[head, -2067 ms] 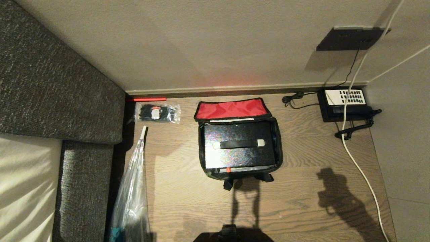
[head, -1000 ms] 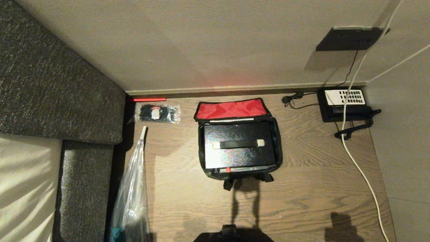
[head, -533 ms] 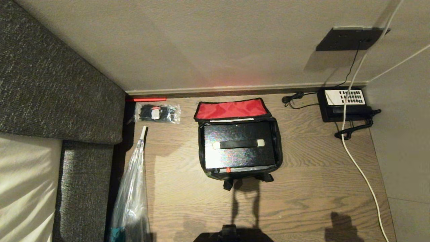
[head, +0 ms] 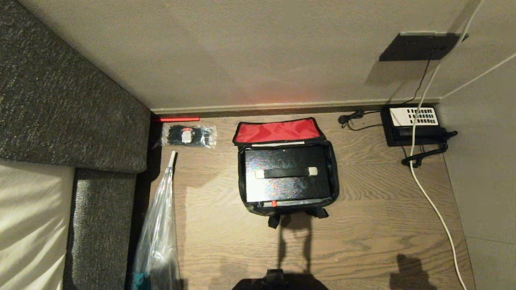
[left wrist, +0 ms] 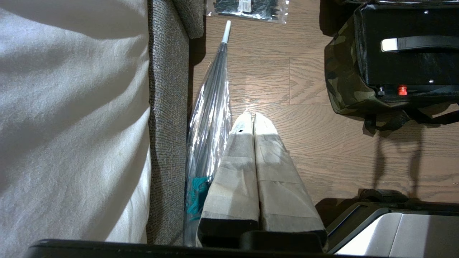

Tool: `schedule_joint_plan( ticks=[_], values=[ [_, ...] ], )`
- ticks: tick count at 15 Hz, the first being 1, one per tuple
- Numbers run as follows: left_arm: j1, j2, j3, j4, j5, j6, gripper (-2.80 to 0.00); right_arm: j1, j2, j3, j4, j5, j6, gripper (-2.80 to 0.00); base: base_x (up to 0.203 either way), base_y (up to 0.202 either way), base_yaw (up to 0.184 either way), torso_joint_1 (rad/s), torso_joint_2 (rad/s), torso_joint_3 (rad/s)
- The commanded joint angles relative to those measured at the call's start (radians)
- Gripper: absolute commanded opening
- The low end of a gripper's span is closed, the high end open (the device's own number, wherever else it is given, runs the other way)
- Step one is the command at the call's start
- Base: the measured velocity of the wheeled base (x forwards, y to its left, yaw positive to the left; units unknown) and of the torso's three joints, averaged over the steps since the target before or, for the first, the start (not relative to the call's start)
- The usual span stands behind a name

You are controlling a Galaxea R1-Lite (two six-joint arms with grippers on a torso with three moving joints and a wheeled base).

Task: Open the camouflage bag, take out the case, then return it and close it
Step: Close the top of the storage box

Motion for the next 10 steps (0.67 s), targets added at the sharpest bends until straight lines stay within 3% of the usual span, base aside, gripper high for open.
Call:
schedule_joint_plan(
  ticks=[1, 5, 10],
  values=[
    [0.0, 0.0, 0.002, 0.001, -0.002, 0.002, -2.8, 0.0, 0.002, 0.0, 0.0, 0.0, -0.001, -2.8, 0.0, 0.0, 0.0, 0.0, 0.0, 0.0],
    [0.0, 0.0, 0.002, -0.002, 0.002, -0.002, -2.8, 0.0, 0.002, 0.0, 0.0, 0.0, -0.001, -2.8, 0.0, 0.0, 0.0, 0.0, 0.0, 0.0],
    [0.0, 0.0, 0.003, -0.003, 0.002, -0.004, -2.8, 0.0, 0.002, 0.0, 0.0, 0.0, -0.001, -2.8, 0.177, 0.0, 0.0, 0.003, 0.0, 0.004]
  ],
)
